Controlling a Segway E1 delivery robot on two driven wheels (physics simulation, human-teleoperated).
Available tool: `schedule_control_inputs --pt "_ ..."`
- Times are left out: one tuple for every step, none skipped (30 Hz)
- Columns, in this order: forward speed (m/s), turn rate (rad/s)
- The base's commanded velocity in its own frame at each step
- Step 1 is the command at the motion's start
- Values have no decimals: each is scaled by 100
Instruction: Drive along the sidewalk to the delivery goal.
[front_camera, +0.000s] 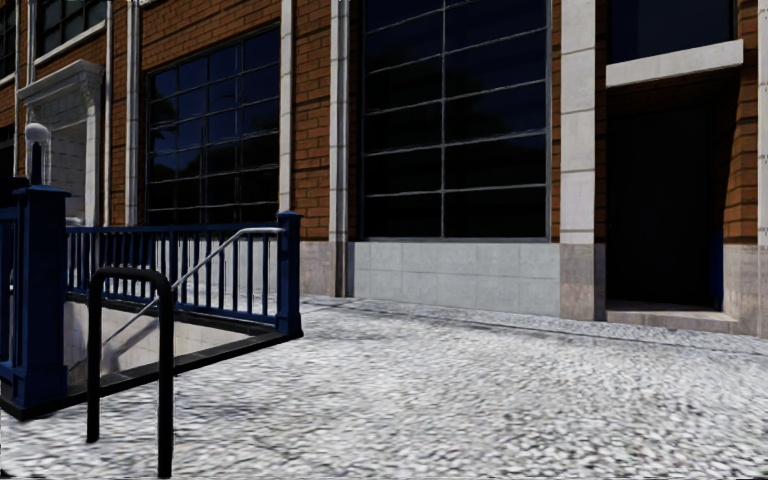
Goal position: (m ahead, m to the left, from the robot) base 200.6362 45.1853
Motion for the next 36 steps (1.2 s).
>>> schedule_control_inputs --pt "200 0" --pt "200 0" --pt "200 0" --pt "192 0" --pt "173 0" --pt "173 0" --pt "134 0" --pt "134 0" --pt "123 0" --pt "117 -30" --pt "115 -106" --pt "114 -120" --pt "114 -120" --pt "114 -120" --pt "114 -120" --pt "113 -1" --pt "113 0" --pt "113 0" --pt "113 0" --pt "107 0" --pt "99 0" --pt "89 0" --pt "78 0" --pt "74 0" --pt "74 0" --pt "73 0" --pt "73 0" --pt "73 0" --pt "73 0" --pt "73 0" --pt "80 -38" --pt "111 -120" --pt "172 -120" --pt "200 -63" --pt "200 -3" --pt "200 0"
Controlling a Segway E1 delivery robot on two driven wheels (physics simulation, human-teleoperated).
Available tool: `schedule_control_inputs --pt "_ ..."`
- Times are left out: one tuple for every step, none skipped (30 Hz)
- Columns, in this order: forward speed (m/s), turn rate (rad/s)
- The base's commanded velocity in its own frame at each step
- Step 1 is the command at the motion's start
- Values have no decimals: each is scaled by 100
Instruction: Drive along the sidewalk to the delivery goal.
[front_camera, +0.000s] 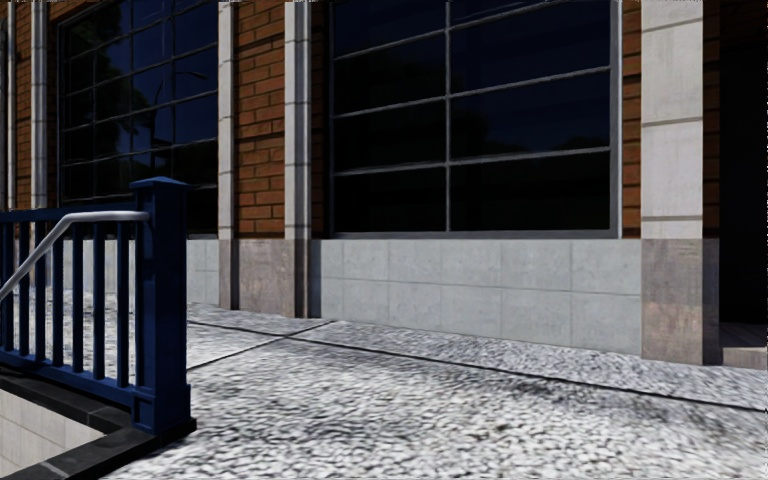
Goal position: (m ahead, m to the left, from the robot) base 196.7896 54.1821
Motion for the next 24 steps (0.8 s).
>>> schedule_control_inputs --pt "200 0" --pt "200 0" --pt "200 0" --pt "200 0" --pt "200 0" --pt "200 0" --pt "200 0" --pt "200 0" --pt "200 0" --pt "200 0" --pt "200 0" --pt "200 0" --pt "200 0" --pt "200 0" --pt "200 0" --pt "200 0" --pt "200 0" --pt "200 0" --pt "200 0" --pt "197 0" --pt "194 0" --pt "194 0" --pt "189 6" --pt "182 28"
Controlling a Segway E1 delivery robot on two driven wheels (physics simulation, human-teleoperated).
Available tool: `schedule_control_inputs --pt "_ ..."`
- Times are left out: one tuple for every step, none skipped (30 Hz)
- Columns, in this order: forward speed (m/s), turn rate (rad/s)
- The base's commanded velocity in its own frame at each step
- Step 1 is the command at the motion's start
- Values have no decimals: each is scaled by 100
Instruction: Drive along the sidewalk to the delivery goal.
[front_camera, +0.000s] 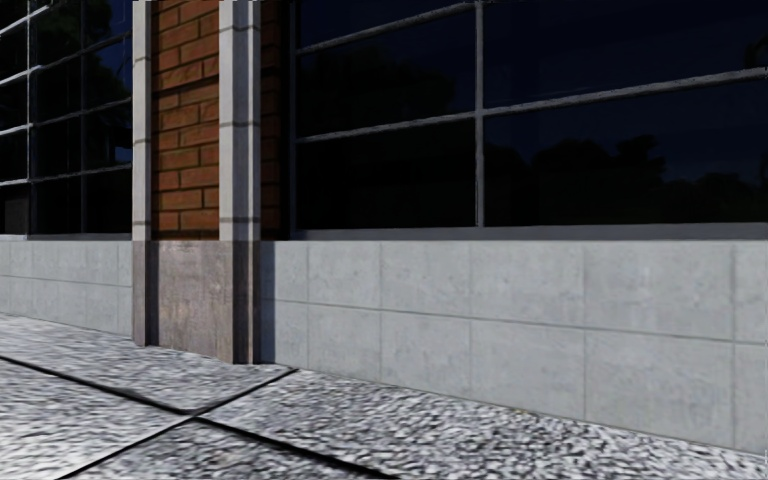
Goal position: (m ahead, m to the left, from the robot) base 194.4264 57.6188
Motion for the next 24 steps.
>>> schedule_control_inputs --pt "174 69" --pt "170 82" --pt "168 86" --pt "168 87" --pt "168 87" --pt "168 87" --pt "168 87" --pt "168 89" --pt "168 103" --pt "168 120" --pt "168 120" --pt "168 120" --pt "168 120" --pt "168 120" --pt "168 120" --pt "166 120" --pt "161 120" --pt "160 120" --pt "159 120" --pt "159 120" --pt "159 120" --pt "159 120" --pt "159 120" --pt "159 120"
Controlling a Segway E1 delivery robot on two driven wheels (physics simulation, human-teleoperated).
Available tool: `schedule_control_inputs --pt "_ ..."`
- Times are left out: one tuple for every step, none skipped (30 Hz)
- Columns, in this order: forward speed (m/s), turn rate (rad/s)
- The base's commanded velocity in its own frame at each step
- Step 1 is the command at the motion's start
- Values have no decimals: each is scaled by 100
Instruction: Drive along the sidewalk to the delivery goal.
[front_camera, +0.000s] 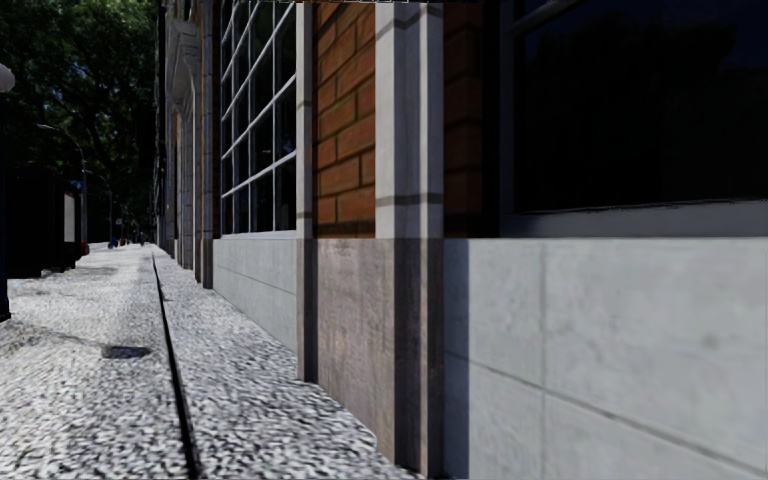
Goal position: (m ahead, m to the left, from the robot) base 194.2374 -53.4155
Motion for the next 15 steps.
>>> schedule_control_inputs --pt "159 120" --pt "159 120" --pt "159 120" --pt "159 120" --pt "159 120" --pt "159 75" --pt "159 0" --pt "159 0" --pt "159 0" --pt "168 0" --pt "182 0" --pt "200 0" --pt "200 0" --pt "200 0" --pt "200 0"
